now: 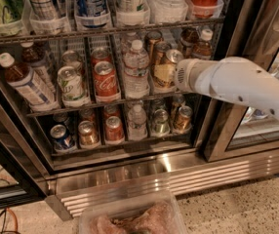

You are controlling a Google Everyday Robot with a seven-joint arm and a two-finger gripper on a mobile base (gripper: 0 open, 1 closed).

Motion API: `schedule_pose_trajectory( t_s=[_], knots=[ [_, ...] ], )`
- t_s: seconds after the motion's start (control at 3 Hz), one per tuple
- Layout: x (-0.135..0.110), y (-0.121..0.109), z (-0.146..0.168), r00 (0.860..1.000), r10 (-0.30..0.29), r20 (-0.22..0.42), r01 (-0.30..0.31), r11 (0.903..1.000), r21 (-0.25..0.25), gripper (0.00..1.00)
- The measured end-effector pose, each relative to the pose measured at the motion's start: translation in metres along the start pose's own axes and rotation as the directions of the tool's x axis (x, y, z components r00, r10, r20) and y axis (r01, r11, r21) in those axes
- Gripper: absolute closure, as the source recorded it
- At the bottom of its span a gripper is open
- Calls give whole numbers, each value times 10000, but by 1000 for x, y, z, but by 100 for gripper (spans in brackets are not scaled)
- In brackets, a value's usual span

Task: Pick orange can from middle shelf of fridge

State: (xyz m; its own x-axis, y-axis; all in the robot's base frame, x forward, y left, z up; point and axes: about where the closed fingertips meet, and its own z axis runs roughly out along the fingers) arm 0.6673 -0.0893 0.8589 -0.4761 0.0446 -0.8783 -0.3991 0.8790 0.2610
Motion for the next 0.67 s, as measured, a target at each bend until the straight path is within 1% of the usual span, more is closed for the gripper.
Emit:
schedule_pose_trajectory(
  t_s=[0.33, 0.67],
  knots=[
    [-1, 0, 1, 10000, 6, -8, -6, 10000, -15, 100],
    [0, 5, -4, 9999, 93, -127, -96, 9997, -238, 100]
  ],
)
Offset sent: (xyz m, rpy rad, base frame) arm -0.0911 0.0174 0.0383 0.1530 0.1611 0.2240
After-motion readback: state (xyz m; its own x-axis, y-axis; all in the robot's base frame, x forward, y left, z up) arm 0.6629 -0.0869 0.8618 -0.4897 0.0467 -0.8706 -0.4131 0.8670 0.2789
